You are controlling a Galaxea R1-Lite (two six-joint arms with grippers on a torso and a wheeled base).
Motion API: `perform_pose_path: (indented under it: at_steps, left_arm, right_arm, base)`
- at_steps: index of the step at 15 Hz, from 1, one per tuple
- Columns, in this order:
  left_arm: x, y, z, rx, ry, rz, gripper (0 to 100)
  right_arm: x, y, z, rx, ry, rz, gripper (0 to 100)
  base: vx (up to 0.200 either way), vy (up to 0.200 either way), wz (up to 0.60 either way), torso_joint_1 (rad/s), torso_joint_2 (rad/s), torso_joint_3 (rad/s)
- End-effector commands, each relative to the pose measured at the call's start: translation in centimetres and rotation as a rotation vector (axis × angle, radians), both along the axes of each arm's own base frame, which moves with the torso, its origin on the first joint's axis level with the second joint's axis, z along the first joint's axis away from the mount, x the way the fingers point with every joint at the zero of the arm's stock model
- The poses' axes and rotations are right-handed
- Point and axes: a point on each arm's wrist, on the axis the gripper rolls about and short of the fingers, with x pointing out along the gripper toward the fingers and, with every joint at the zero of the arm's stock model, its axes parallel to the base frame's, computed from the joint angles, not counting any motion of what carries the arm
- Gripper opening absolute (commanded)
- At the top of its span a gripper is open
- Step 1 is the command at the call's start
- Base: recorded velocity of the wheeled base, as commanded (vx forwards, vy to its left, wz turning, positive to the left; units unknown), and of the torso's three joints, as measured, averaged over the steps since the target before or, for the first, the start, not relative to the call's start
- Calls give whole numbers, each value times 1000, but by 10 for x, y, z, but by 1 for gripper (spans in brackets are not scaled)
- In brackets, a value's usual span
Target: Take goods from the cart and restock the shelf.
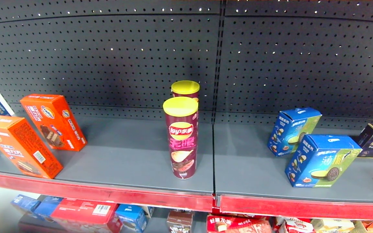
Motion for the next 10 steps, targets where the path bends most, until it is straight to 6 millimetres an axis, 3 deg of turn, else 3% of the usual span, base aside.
perform_pose_path:
  at_steps: [1, 10]
  left_arm:
    - [0, 0, 0, 0, 1, 0, 100]
    - [0, 0, 0, 0, 1, 0, 100]
  right_arm:
    - [0, 0, 0, -3, 0, -3, 100]
    - [0, 0, 0, -3, 2, -5, 100]
  base:
    - [0, 0, 0, 0, 0, 0]
    - [0, 0, 0, 0, 0, 0]
